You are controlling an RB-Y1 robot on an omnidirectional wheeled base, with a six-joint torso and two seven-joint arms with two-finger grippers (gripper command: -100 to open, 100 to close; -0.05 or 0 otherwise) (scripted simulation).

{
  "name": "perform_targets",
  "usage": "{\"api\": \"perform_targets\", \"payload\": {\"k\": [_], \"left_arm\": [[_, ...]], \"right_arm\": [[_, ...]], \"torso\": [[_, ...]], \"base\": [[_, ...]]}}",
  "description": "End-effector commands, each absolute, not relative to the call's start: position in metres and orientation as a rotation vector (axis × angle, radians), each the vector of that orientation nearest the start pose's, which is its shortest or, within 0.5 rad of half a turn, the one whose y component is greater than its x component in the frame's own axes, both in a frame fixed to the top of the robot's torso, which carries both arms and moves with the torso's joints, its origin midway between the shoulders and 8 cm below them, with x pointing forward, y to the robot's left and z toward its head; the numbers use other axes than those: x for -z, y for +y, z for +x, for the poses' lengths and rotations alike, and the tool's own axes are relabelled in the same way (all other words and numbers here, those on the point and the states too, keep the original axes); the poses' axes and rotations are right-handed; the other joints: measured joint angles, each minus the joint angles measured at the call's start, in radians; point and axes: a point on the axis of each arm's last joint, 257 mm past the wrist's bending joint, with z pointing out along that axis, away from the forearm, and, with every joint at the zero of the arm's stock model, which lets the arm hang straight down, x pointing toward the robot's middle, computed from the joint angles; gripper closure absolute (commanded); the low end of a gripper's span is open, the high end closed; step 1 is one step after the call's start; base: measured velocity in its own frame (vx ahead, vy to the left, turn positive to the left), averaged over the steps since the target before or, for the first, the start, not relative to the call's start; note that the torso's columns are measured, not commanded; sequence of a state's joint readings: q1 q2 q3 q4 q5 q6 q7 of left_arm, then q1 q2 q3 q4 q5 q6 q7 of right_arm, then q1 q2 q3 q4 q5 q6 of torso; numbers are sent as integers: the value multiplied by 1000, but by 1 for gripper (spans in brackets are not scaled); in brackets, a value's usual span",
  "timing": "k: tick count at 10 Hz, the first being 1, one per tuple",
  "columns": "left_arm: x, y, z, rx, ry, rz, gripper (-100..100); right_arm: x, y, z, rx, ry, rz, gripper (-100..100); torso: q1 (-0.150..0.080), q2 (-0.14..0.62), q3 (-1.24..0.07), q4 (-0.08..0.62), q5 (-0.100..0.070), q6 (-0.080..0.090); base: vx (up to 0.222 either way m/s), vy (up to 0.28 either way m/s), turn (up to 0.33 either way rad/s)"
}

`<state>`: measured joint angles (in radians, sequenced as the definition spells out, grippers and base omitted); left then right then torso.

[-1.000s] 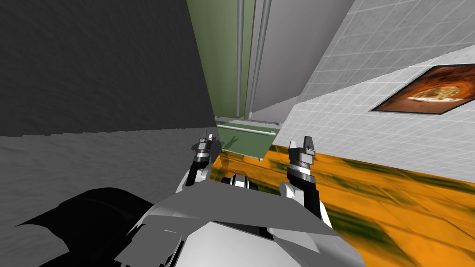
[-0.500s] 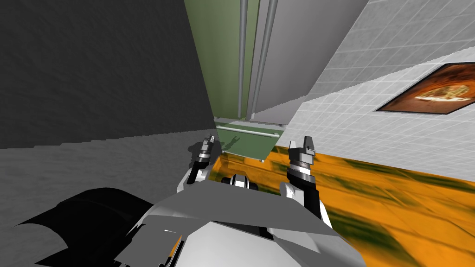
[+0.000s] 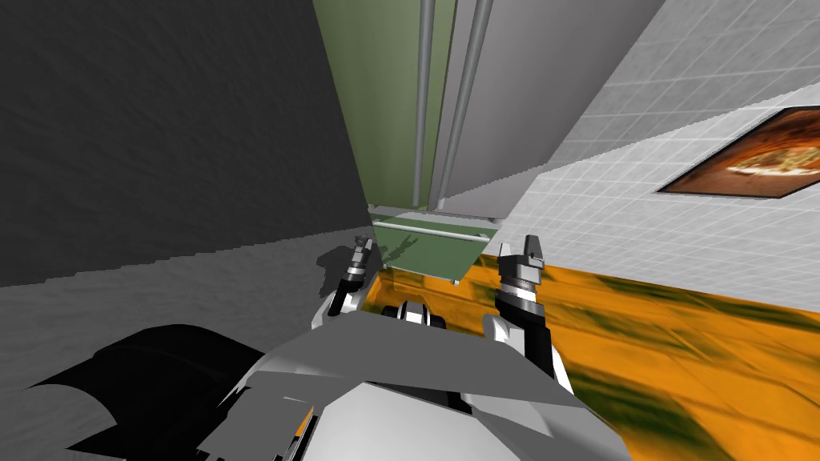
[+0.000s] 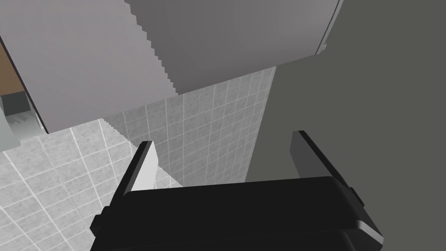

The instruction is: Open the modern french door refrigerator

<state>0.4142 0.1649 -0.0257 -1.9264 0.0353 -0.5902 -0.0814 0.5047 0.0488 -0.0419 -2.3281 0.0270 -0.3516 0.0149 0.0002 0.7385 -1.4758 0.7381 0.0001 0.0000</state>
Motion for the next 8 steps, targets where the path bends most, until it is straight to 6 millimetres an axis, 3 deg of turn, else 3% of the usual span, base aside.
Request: {"api": "perform_targets", "payload": {"k": [1,8], "left_arm": [[109,275,399,1233,885,-694,-100],[153,273,409,1237,905,-749,-100]], "right_arm": [[-16,-300,354,-1200,656,752,0],[-16,-300,354,-1200,656,753,0]], "torso": [[0,1,0,0,0,0],[-1,-1,0,0,0,0]], "base": [[119,92,-36],[102,74,-30]]}}
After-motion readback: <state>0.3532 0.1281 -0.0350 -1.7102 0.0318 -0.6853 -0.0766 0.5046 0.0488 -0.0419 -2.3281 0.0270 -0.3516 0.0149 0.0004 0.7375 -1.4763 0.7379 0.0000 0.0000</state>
